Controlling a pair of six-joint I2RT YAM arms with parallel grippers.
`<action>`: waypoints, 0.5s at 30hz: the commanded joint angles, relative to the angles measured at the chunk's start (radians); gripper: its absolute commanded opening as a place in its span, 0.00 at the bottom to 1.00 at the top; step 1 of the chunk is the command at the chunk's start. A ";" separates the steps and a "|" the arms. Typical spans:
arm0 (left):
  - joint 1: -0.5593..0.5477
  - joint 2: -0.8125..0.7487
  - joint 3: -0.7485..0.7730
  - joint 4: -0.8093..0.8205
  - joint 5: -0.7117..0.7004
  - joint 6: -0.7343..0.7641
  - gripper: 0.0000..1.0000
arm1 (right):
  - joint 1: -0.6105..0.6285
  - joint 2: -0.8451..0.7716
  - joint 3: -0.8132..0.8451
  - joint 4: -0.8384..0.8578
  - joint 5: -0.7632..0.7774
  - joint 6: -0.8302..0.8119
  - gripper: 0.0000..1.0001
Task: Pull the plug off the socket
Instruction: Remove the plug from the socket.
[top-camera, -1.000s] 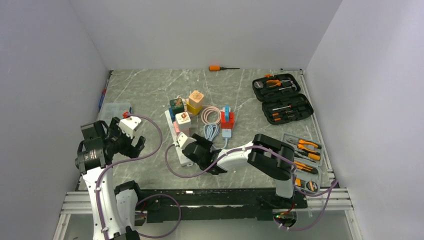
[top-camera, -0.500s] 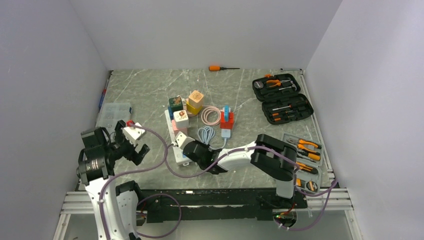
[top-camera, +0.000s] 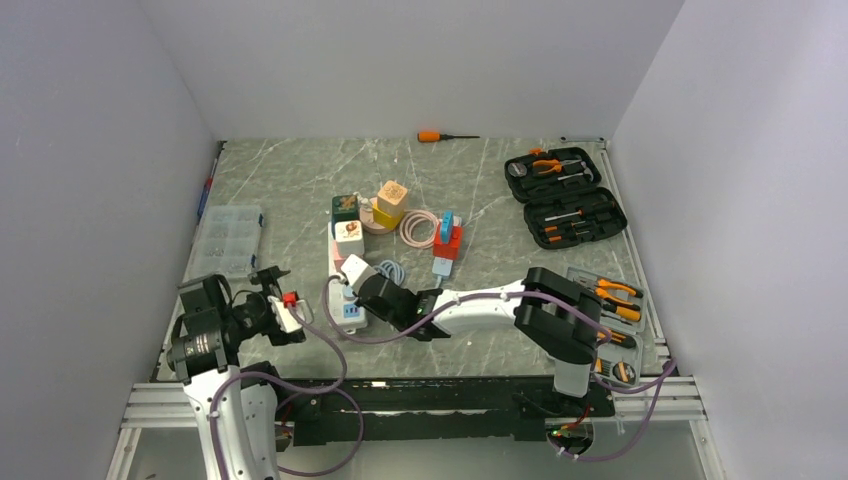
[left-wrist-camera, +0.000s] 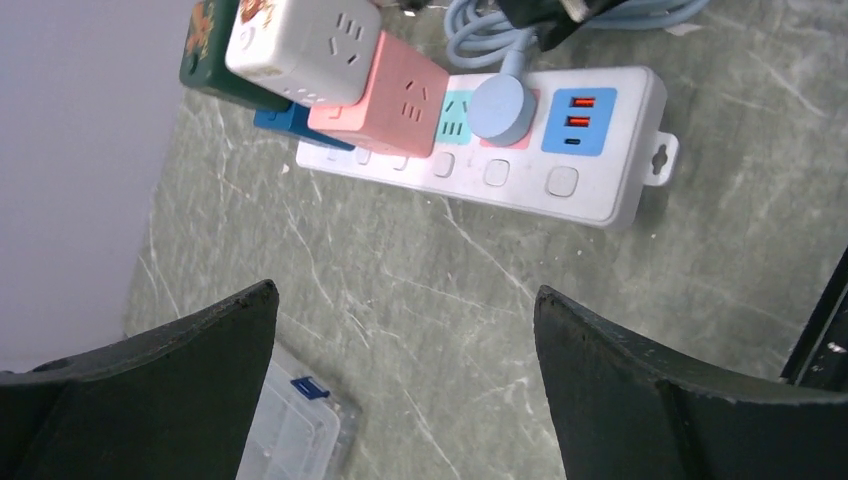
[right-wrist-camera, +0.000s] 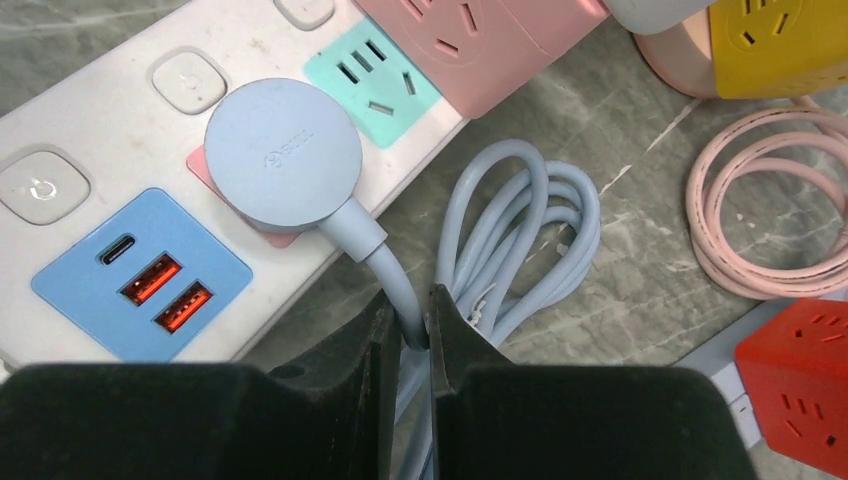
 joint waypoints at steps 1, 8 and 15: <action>0.005 -0.016 -0.025 -0.110 0.114 0.350 0.99 | -0.044 -0.098 0.081 0.088 -0.077 0.125 0.08; 0.004 -0.155 -0.173 -0.198 0.214 0.784 0.99 | -0.148 -0.131 0.076 0.084 -0.219 0.237 0.04; 0.004 -0.185 -0.265 -0.073 0.331 0.945 0.99 | -0.151 -0.138 0.064 0.085 -0.264 0.253 0.01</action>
